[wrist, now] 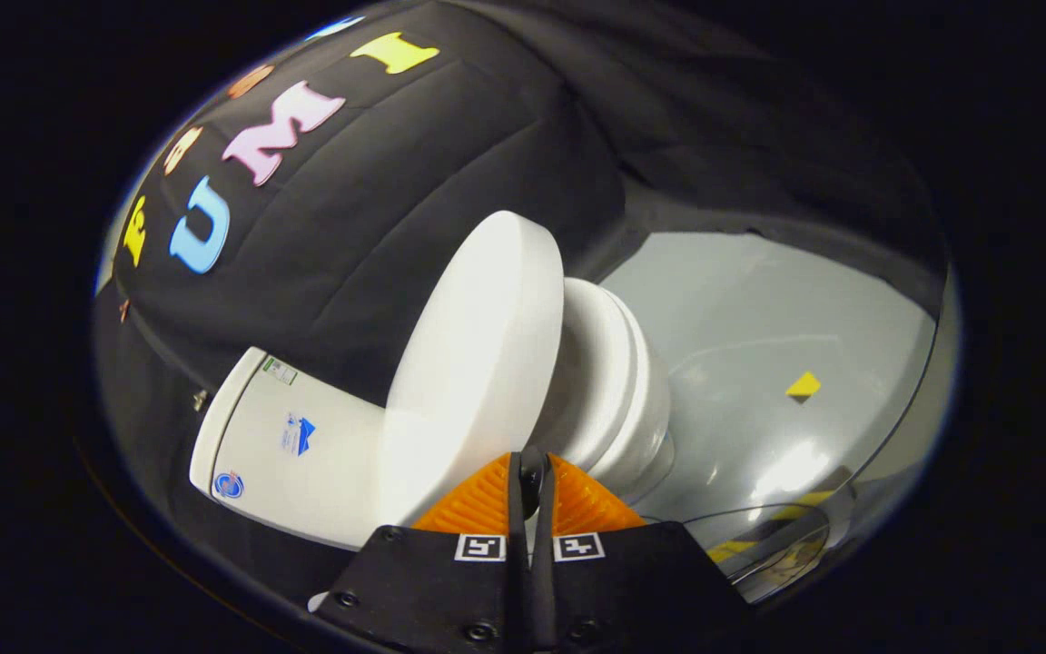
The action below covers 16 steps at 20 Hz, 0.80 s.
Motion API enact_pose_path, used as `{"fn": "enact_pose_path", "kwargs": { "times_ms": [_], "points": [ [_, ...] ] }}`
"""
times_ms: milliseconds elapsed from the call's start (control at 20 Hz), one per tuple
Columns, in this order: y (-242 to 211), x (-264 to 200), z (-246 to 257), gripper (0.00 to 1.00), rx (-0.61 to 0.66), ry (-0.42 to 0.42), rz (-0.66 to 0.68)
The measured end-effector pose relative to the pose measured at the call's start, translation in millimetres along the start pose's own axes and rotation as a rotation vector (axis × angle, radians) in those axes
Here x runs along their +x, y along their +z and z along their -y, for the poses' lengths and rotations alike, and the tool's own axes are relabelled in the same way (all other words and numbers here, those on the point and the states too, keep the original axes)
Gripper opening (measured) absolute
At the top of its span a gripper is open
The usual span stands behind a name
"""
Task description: Open the toilet lid.
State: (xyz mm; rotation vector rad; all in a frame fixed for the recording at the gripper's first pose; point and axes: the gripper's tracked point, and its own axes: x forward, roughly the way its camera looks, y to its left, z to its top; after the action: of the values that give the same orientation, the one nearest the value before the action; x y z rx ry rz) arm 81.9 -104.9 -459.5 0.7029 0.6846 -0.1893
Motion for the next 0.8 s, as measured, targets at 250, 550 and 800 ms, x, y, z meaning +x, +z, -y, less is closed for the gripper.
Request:
{"fn": "enact_pose_path", "kwargs": {
  "times_ms": [250, 550, 800],
  "points": [
    [28, -31, -63, 0.05, -0.229, 0.003, 0.103],
    [35, -57, -136, 0.05, -0.419, -0.02, 0.2],
    [27, -71, -194, 0.05, -0.487, 0.033, 0.235]
  ]
}}
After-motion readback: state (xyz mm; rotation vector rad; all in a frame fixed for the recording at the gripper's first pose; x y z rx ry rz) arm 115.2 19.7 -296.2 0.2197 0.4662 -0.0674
